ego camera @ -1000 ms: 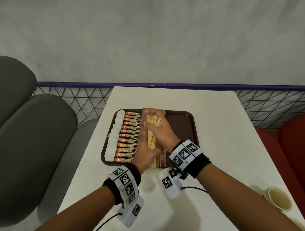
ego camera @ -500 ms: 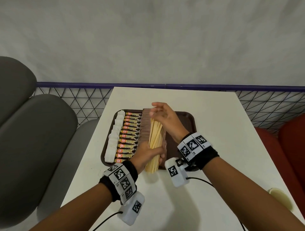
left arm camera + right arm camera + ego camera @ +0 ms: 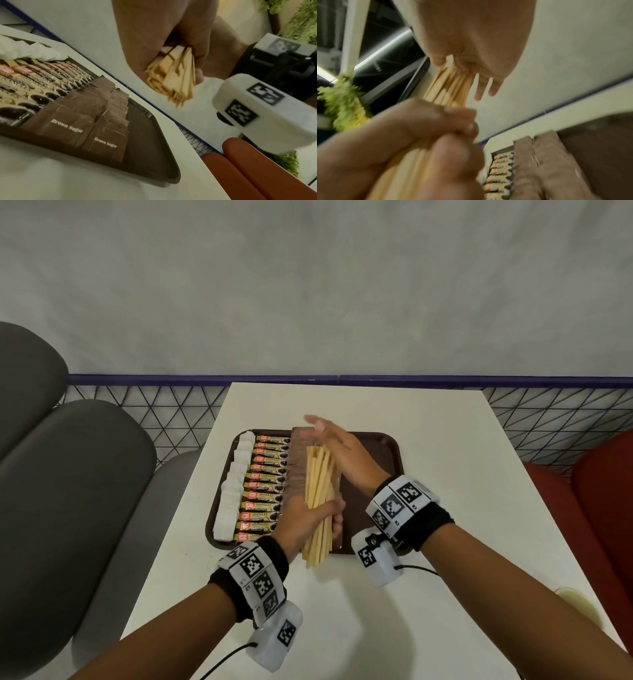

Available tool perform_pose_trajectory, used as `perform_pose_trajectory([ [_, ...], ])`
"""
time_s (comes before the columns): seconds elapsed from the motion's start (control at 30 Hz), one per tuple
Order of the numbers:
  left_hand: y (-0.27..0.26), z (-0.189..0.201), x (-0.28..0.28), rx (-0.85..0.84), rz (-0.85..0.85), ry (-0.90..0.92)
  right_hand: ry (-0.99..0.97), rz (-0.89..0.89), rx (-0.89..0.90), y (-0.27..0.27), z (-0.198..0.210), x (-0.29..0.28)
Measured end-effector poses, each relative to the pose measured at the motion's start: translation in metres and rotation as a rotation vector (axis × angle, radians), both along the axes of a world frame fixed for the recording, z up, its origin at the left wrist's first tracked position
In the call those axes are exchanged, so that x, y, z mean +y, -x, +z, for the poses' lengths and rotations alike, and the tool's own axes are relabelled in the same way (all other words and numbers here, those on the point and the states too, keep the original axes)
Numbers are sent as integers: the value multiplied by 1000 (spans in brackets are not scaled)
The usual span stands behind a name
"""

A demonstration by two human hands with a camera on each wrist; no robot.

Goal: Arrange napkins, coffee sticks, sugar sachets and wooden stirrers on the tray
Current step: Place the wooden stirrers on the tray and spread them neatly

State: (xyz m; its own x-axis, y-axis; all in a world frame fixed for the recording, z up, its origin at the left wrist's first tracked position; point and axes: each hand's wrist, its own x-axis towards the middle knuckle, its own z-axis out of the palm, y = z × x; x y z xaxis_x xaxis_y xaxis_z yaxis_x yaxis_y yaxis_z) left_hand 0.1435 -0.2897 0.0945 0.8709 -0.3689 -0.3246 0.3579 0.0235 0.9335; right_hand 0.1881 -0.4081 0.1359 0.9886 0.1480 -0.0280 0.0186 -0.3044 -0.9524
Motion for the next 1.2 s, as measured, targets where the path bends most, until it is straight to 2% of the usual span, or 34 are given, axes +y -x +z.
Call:
perform_pose_trajectory([
  [0.1,-14,1,5,-75,128,7,-192,-145,107,12,-9,-7],
  [0.3,-35,20,1,-314,279,36,-537,-116,527,37,-54,1],
  [0.43,-30,18,-12,-344,344,37,-937,-97,573,37,-57,14],
  [0.57,-25,8,-19,-298,380,60,-1064,-194,566,34,-54,20],
  [0.73,-29,6,-18,-317,354,28,-1019,-191,561,38,-57,21],
  [0.83,-32,4,-14,-315,300,-15,-745,-145,463,41,-44,13],
  [0.9,-32,5,-10,-299,253,-16,-537,-165,300,40,-27,5],
  [0.97,-31,4,-9,-276,173,-19,-424,-182,196,34,-11,-3],
  [1.07,-26,2,-13,-259,67,-78,-410,-142,174,18,-3,-10],
  [1.2,-25,-6,-21,-246,47,-160,-337,-123,179,-1,-14,-9],
])
